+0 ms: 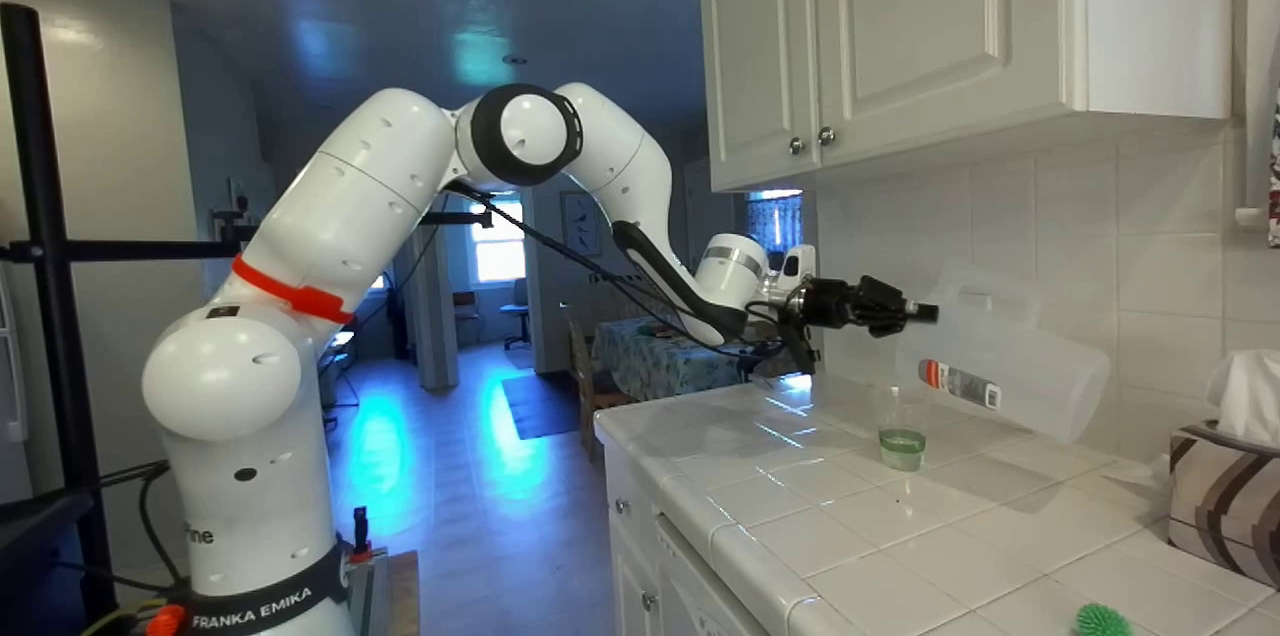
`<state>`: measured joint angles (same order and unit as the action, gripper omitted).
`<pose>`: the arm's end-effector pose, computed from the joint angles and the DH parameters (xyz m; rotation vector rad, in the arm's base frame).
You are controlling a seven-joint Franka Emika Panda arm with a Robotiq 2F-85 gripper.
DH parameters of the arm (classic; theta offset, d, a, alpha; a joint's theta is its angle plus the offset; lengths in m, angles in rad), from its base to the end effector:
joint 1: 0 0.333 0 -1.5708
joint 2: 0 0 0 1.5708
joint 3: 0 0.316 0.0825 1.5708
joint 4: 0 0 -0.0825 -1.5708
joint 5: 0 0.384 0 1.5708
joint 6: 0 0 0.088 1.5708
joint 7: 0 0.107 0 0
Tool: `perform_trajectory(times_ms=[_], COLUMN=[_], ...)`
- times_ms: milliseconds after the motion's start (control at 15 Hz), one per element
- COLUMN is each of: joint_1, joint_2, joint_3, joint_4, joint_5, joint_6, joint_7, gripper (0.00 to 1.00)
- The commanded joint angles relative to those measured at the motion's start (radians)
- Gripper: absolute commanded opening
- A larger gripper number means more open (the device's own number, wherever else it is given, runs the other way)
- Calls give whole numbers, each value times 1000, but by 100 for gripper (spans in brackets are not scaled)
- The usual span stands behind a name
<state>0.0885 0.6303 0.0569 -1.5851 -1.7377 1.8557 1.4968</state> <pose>0.7126 0.0194 0.3144 1.7087 -0.3330 0.9846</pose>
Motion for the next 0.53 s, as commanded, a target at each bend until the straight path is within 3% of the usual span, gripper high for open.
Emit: perform_trajectory(times_ms=[0, 467], joint_1=[-25, -50], joint_2=[-1, -17], joint_3=[11, -3], joint_4=[17, 22], joint_5=[76, 245], joint_6=[22, 42], joint_7=[-11, 41], gripper=[1, 1])
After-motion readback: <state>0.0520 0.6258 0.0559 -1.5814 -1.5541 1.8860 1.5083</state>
